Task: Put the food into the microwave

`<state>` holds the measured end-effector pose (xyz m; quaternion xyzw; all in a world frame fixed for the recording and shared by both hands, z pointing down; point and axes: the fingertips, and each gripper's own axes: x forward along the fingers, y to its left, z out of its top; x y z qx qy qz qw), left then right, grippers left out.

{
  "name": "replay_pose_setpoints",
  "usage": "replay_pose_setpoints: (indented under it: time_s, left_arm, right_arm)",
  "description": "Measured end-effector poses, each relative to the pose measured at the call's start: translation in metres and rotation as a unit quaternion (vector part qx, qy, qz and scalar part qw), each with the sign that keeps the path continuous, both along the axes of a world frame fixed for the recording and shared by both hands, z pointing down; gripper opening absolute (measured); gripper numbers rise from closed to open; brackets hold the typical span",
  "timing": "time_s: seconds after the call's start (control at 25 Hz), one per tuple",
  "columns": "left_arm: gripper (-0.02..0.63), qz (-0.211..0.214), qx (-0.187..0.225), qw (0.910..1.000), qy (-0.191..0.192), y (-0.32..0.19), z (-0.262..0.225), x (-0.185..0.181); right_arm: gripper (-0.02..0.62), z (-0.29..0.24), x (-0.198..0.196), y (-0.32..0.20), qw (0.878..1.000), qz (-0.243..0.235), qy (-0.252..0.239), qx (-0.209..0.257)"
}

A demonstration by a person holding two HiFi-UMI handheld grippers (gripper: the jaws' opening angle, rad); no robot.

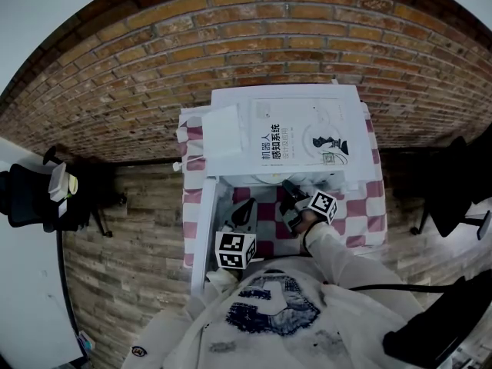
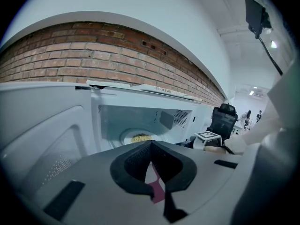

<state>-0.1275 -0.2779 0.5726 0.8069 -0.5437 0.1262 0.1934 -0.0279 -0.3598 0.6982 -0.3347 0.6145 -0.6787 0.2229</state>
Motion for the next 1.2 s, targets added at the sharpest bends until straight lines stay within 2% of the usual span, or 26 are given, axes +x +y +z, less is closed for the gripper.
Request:
replay_pose_setpoints:
  time_s: [0.48, 1.2]
  left_arm:
    - [0.008, -0.004, -0.003, 1.0, -0.004, 0.002, 0.0, 0.002]
    - [0.008, -0.022, 0.007, 0.9997, -0.002, 0.018, -0.003, 0.02]
  right_arm:
    - [0.017, -0.003, -0.001, -0.012, 1.0, -0.004, 0.0, 0.003]
    - [0.017, -0.019, 0.026, 0.019, 1.0, -0.013, -0.008, 0.006]
